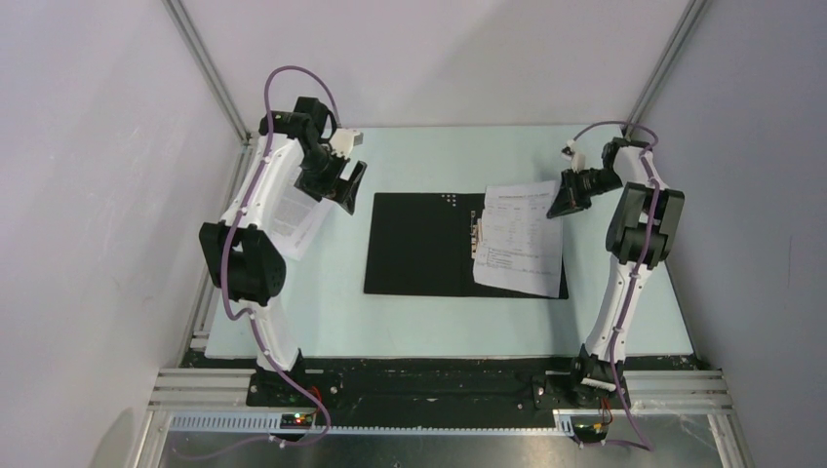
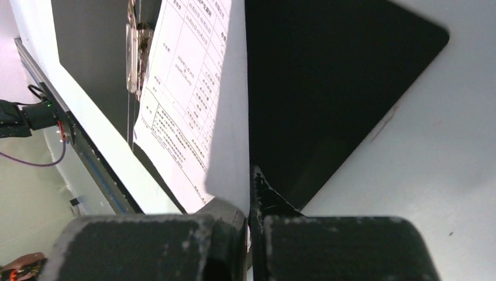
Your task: Put the files into the folder
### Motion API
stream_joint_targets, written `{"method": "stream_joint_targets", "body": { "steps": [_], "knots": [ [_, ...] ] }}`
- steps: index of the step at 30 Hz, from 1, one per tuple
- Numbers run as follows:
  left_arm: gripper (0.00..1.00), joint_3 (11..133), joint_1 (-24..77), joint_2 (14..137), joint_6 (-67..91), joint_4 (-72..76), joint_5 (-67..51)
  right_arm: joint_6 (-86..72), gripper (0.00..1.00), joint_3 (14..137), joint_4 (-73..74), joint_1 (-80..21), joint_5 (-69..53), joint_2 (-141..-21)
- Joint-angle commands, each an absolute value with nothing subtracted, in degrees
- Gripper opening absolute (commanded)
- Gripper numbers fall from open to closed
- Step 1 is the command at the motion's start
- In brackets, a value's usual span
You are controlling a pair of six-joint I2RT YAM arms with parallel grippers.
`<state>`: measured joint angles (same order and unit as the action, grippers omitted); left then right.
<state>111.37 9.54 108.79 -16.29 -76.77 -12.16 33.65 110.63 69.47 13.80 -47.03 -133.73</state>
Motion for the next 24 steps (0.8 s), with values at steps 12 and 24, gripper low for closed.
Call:
{"method": "stream_joint_targets", "body": {
  "steps": [12, 24],
  "knots": [
    [0.97, 111.1, 9.1, 106.1, -15.7, -76.1, -11.9, 45.4, 0.0, 125.5, 81.3, 9.3, -41.8, -141.0],
    [0.96, 111.3, 9.3, 106.6, -15.0, -76.1, -12.6, 41.9, 0.0, 125.1, 80.2, 9.2, -43.2, -140.9]
  ]
}}
